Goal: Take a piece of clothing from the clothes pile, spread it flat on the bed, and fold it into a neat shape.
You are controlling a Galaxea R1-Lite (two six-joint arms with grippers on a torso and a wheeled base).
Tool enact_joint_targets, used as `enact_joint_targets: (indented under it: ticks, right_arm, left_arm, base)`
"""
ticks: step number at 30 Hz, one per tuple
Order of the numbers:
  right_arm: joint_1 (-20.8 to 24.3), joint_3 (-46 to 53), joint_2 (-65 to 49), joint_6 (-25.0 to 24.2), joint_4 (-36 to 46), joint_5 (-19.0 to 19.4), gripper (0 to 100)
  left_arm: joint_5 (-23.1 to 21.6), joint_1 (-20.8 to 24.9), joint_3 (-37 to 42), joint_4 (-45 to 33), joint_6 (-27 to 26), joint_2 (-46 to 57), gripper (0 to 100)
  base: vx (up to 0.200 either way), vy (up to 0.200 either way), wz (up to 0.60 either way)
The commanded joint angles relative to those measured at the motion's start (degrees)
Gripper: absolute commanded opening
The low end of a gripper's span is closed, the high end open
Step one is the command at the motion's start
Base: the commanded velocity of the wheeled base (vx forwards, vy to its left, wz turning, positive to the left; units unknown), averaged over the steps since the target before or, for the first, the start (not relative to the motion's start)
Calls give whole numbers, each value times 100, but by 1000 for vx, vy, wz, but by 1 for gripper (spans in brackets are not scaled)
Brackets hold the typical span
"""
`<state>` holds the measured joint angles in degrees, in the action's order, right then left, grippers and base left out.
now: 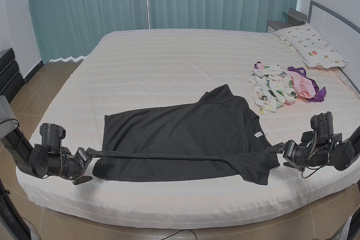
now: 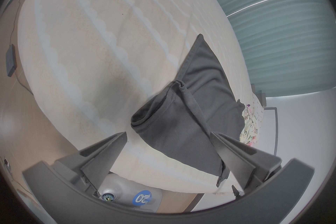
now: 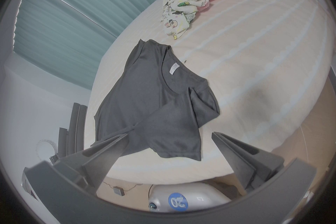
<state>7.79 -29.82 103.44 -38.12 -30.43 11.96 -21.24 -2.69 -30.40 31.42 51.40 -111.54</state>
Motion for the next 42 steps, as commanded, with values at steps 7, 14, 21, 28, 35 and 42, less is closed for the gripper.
enact_joint_targets:
  ticks: [7,14,21,28,35,42]
  right_arm:
    - [30,46,678,-714,-1211,-9,100]
    - [38,644,687,-899,-2072,-1,100]
    - [47,793,827,-899,-2389,-1,100]
    - [21,802,1029,-925,-2389,228,100]
    - [-6,881,1205,-881,-2450,377,100]
    - [-6,1119,1231,-732,-2723,377,100]
  left_arm:
    - [-109,6,535,901,-16,19,100]
    - [-100,-12,544,1060,-16,115,100]
    - [-65,-3,544,1060,-7,133,100]
    - [-47,6,535,1068,2,142,100]
    - [-47,15,527,1068,11,115,100]
    - [-47,15,535,1060,11,115,100]
  base:
    - [0,0,0]
    - [143,0,0]
    - [200,0,0]
    - [86,0,0]
    - [0,0,0]
    - [0,0,0]
